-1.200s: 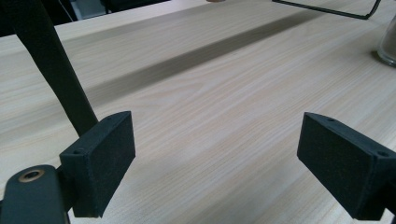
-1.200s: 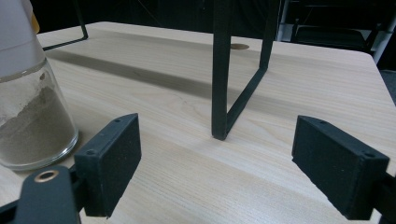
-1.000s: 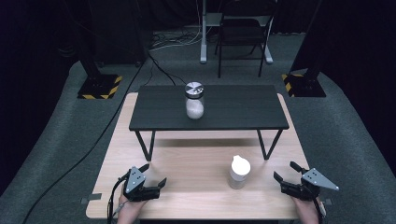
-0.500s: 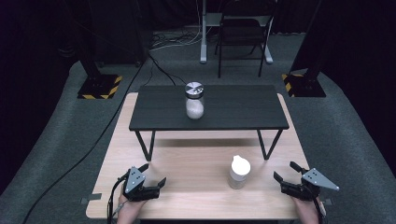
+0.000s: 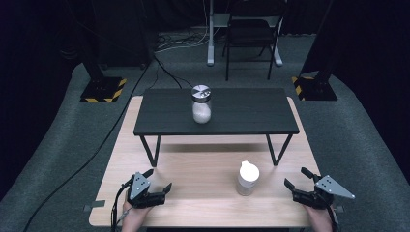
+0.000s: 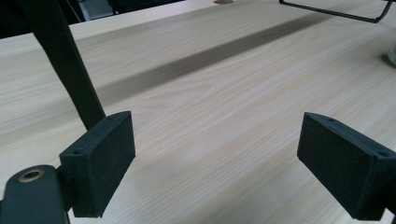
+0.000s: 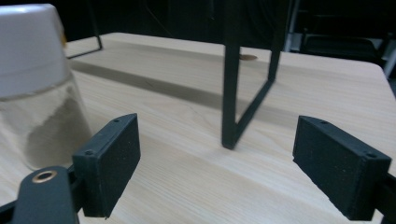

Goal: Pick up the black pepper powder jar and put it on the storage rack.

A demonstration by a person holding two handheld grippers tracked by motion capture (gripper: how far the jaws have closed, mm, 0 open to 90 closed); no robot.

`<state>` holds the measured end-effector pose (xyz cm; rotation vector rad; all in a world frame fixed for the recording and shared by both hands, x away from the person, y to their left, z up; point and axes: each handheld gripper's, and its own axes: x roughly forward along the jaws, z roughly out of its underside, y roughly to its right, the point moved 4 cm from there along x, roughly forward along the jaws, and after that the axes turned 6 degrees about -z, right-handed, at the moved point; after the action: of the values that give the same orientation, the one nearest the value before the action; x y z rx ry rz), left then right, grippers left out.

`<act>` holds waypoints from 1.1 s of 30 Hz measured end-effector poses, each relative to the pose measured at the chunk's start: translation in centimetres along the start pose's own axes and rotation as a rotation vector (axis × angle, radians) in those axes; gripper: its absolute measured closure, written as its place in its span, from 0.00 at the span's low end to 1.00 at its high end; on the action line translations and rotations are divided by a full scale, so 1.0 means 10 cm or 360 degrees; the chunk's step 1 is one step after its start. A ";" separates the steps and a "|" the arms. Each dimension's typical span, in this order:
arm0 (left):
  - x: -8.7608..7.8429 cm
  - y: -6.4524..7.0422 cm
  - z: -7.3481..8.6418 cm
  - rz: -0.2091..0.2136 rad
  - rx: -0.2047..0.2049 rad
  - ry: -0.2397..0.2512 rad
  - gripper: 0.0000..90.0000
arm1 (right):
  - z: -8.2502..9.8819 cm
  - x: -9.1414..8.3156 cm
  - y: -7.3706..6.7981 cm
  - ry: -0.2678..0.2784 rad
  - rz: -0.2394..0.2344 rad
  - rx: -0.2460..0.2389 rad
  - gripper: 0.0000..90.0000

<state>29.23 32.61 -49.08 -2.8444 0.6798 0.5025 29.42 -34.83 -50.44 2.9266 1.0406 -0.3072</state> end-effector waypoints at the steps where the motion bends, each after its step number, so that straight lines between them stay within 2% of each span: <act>1: 0.00 0.00 0.00 0.0001 0.0000 0.0001 0.12 | -0.01 0.00 -0.01 0.0010 -0.0012 -0.0001 0.15; 7: 0.00 0.00 0.00 0.0001 -0.0005 0.0003 0.12 | -0.11 0.00 -0.08 0.0073 -0.0120 -0.0060 0.14; 10: 0.01 0.00 0.00 0.0001 -0.0004 0.0002 0.12 | -0.16 0.02 -0.11 0.0087 -0.0201 -0.0077 0.14; 11: 0.01 0.00 0.00 0.0001 -0.0004 0.0002 0.12 | -0.16 0.02 -0.11 0.0087 -0.0201 -0.0077 0.14; 13: 0.01 0.01 0.00 0.0003 -0.0007 0.0005 0.12 | -0.24 0.06 -0.15 0.0075 -0.0307 -0.0104 0.14; 14: 0.02 0.01 0.00 0.0002 -0.0008 0.0003 0.12 | -0.24 0.06 -0.15 0.0075 -0.0307 -0.0104 0.14; 16: 0.02 0.01 0.00 0.0006 -0.0011 0.0004 0.12 | -0.29 0.12 -0.16 0.0046 -0.0390 -0.0117 0.14; 21: 0.02 0.01 0.00 0.0009 -0.0007 0.0004 0.12 | -0.37 0.29 -0.22 -0.0010 -0.0511 -0.0147 0.14; 26: 0.02 0.02 0.00 0.0013 -0.0006 0.0002 0.12 | -0.42 0.51 -0.28 -0.0053 -0.0599 -0.0157 0.14; 33: 0.02 0.02 0.00 0.0015 -0.0008 0.0001 0.12 | -0.42 0.72 -0.35 -0.0096 -0.0643 -0.0163 0.14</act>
<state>29.32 32.37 -49.17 -2.8475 0.6933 0.5057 33.47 -27.24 -47.51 2.5816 1.5822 -0.3335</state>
